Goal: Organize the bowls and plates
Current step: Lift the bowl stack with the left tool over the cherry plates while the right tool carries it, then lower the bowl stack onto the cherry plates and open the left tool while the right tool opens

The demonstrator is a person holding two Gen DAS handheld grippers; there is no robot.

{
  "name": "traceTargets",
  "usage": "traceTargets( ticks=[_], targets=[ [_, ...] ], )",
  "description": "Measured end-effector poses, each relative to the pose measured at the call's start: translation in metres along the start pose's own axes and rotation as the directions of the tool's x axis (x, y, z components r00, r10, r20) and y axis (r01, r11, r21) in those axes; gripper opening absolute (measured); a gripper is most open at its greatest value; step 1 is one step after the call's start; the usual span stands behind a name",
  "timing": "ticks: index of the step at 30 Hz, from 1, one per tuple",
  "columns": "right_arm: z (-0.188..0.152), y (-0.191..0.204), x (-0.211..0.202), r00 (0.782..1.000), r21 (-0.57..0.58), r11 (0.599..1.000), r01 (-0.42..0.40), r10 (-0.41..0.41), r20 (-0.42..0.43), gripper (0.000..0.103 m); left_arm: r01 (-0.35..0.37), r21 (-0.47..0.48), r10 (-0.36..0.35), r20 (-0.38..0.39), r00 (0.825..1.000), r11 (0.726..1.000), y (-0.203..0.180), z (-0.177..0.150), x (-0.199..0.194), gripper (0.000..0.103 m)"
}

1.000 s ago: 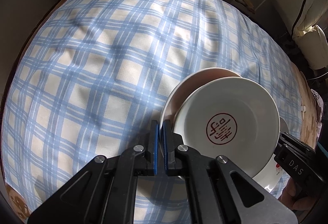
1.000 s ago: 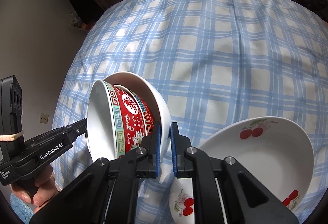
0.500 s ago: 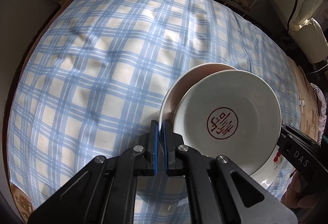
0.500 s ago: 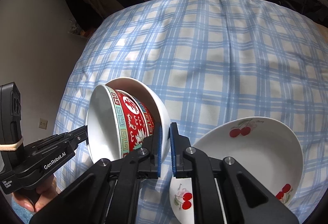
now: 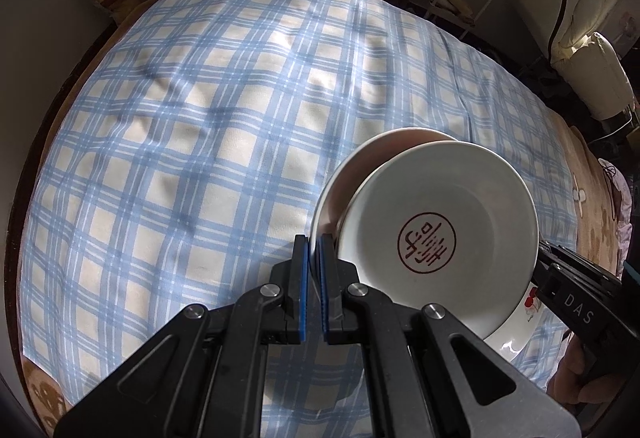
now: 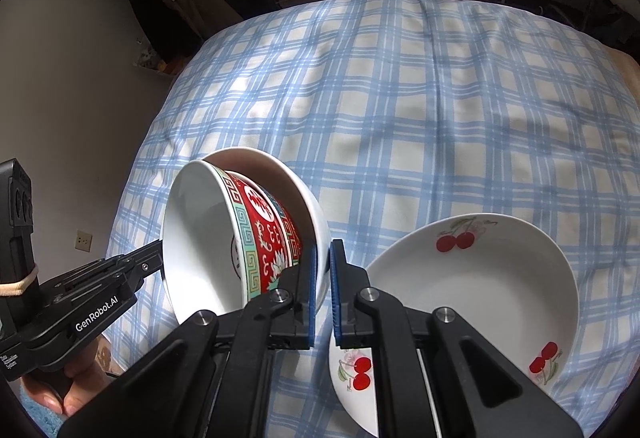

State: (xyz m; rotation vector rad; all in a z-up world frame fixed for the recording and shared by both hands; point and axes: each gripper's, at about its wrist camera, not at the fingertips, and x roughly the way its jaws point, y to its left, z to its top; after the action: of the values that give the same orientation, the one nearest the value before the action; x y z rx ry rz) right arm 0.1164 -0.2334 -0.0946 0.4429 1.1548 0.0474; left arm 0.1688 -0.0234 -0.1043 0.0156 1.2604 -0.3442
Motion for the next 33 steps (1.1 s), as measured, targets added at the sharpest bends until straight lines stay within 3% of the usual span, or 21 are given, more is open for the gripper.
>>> traceTargets(
  ticks=[11,18,24,33],
  targets=[
    [-0.009,-0.007,-0.030,0.999,0.019,0.999,0.026,-0.027,0.026,0.009,0.036,0.022,-0.036,0.000,0.999,0.999,-0.021,-0.008,-0.020,0.003],
    [-0.021,-0.027,-0.065,0.996,0.033,0.997,0.069,-0.071,0.053,0.008,0.076,0.055,-0.076,-0.003,0.997,0.996,-0.055,-0.016,-0.030,0.003],
    [-0.035,-0.058,-0.082,0.992,0.082,0.991,0.104,-0.109,0.056,0.008,0.078,0.101,-0.074,-0.043,0.996,0.992,-0.090,-0.033,-0.020,0.003],
    [-0.049,-0.092,-0.066,0.992,0.147,0.981,0.129,-0.130,-0.001,0.009,0.060,0.113,-0.045,-0.126,0.991,0.992,-0.111,-0.052,0.013,0.003]
  ],
)
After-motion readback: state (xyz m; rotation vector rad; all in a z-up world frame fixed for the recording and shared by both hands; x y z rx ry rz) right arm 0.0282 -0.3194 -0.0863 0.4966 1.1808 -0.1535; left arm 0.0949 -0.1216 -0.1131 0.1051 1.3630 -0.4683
